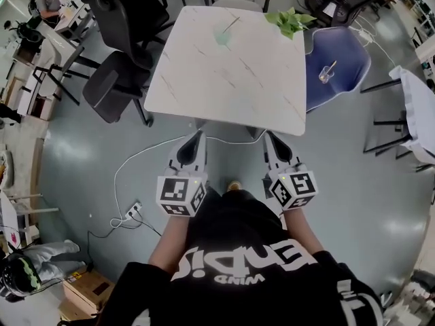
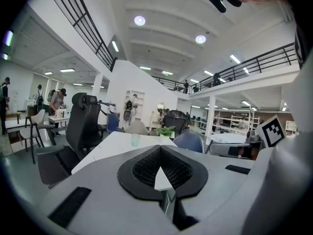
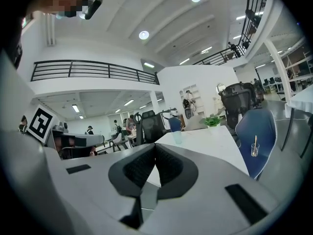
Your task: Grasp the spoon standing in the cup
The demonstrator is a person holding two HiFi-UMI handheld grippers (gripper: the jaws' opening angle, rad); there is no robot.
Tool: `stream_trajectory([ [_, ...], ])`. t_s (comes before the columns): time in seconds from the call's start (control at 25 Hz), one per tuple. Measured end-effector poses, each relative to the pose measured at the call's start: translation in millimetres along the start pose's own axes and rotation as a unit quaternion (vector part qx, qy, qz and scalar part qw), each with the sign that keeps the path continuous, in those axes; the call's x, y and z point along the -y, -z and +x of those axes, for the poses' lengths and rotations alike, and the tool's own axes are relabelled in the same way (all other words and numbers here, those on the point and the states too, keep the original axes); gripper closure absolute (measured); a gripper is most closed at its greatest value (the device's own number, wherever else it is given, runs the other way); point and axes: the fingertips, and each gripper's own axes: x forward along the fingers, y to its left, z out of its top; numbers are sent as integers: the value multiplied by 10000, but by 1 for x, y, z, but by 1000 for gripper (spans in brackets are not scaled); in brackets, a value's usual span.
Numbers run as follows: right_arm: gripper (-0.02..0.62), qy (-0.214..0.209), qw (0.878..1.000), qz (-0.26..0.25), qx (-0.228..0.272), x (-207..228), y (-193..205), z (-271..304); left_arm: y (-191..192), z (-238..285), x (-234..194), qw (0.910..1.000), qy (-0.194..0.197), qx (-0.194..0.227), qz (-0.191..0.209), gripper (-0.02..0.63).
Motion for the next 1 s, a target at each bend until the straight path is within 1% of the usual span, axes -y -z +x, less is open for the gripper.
stream_trajectory([
  [0.44, 583, -275, 9996, 4, -115, 11, 3, 28, -10, 22, -12, 9997, -240, 100, 46, 592],
  [0.68, 583, -253, 9996, -36, -145, 19, 1, 46, -11, 39, -26, 9997, -235, 107, -8, 592],
  [1.0, 583, -119, 9998, -19, -134, 36, 0, 73, -10, 71, -42, 9999, -130, 87, -36, 592],
])
